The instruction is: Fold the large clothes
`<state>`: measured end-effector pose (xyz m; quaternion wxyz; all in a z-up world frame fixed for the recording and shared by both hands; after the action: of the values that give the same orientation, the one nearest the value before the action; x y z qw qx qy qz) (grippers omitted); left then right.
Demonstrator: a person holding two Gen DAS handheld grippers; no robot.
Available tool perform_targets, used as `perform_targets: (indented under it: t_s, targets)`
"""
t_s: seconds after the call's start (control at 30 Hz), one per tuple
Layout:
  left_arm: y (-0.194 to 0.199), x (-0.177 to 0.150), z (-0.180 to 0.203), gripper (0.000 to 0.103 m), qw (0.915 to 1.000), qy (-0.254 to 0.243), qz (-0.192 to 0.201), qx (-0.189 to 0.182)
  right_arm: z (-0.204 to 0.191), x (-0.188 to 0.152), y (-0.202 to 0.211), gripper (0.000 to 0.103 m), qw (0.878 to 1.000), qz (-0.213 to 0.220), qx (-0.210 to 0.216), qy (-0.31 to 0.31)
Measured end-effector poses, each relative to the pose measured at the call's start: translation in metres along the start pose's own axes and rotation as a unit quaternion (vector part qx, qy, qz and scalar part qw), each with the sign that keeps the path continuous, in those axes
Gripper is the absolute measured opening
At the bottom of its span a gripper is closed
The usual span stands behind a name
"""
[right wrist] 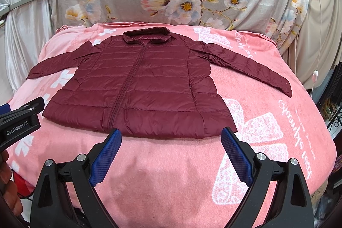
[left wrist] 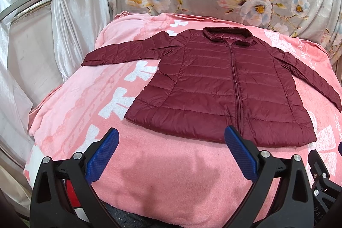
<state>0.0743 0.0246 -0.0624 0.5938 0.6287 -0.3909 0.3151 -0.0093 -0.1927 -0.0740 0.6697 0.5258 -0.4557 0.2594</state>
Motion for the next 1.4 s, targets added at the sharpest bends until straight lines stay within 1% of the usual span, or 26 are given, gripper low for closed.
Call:
perform_targets:
  t_s: [0.2, 0.27, 0.33, 0.37, 0.43, 0.53, 0.6, 0.63, 0.7, 0.77, 0.8, 0.9, 1.0, 1.1, 1.2, 1.3, 1.37, 1.4]
  targets:
    - [-0.008, -0.005, -0.002, 0.096, 1.0, 0.0, -0.005, 0.004, 0.002, -0.005, -0.009, 0.092, 1.0, -0.004, 0.001, -0.004]
    - [-0.012, -0.004, -0.001, 0.096, 1.0, 0.004, -0.008, 0.002, 0.009, -0.005, -0.017, 0.092, 1.0, -0.006, 0.001, -0.011]
    - [-0.016, -0.001, -0.001, 0.097, 0.9999, 0.011, -0.011, 0.001, 0.023, -0.001, -0.026, 0.092, 0.999, -0.012, 0.008, -0.034]
    - [-0.018, 0.002, 0.0, 0.097, 0.9998, 0.013, -0.011, 0.002, 0.033, 0.002, -0.031, 0.092, 0.999, -0.013, 0.011, -0.052]
    - [-0.023, 0.007, -0.003, 0.097, 0.9998, 0.019, -0.008, 0.006, 0.059, 0.012, -0.042, 0.092, 0.996, -0.007, 0.002, -0.083]
    - [-0.031, 0.016, -0.01, 0.097, 0.9994, 0.029, 0.003, 0.016, 0.106, 0.028, -0.059, 0.092, 0.993, 0.008, -0.039, -0.113]
    - [-0.038, 0.024, -0.015, 0.097, 0.9991, 0.034, 0.01, 0.023, 0.149, 0.04, -0.072, 0.092, 0.988, 0.024, -0.071, -0.137]
    - [-0.043, 0.028, -0.017, 0.097, 0.9988, 0.037, 0.015, 0.027, 0.163, 0.045, -0.077, 0.092, 0.985, 0.03, -0.083, -0.147]
    - [-0.05, 0.037, -0.022, 0.097, 0.9983, 0.038, 0.025, 0.035, 0.204, 0.052, -0.092, 0.092, 0.978, 0.044, -0.107, -0.175]
    - [-0.059, 0.044, -0.024, 0.097, 0.9978, 0.039, 0.032, 0.043, 0.25, 0.056, -0.114, 0.092, 0.968, 0.054, -0.127, -0.212]
    - [-0.064, 0.046, -0.025, 0.097, 0.9976, 0.041, 0.032, 0.045, 0.264, 0.056, -0.123, 0.092, 0.964, 0.055, -0.132, -0.224]
    - [-0.082, 0.051, -0.026, 0.097, 0.9972, 0.052, 0.023, 0.048, 0.322, 0.045, -0.165, 0.092, 0.95, 0.046, -0.162, -0.264]
    - [-0.098, 0.051, -0.026, 0.097, 0.997, 0.051, 0.009, 0.058, 0.362, 0.031, -0.2, 0.092, 0.938, 0.033, -0.188, -0.289]
    - [-0.113, 0.052, -0.024, 0.097, 0.9968, 0.044, 0.004, 0.067, 0.389, 0.017, -0.226, 0.092, 0.928, 0.022, -0.208, -0.307]
    - [-0.126, 0.051, -0.02, 0.097, 0.9969, 0.041, -0.002, 0.068, 0.416, 0.003, -0.245, 0.092, 0.916, 0.016, -0.231, -0.329]
    - [-0.139, 0.051, -0.015, 0.097, 0.9972, 0.036, -0.007, 0.066, 0.441, -0.01, -0.259, 0.092, 0.897, 0.011, -0.25, -0.365]
    - [-0.146, 0.05, -0.012, 0.097, 0.9976, 0.039, -0.01, 0.057, 0.451, -0.016, -0.262, 0.092, 0.889, 0.009, -0.264, -0.375]
    - [-0.15, 0.049, -0.01, 0.097, 0.9978, 0.039, -0.012, 0.053, 0.458, -0.021, -0.265, 0.091, 0.883, 0.01, -0.271, -0.384]
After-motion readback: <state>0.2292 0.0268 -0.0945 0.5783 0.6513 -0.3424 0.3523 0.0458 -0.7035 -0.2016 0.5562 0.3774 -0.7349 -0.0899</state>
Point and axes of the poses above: each gripper's, at about its wrist camera, not at the fingertips, and y roughly against the way its jaws point, z to its right, x to its top, the point moved 9 cm from there along -y, roughly the way its jaws point, and after that the axes turned 13 degrees about z, right-handed, at the moved point
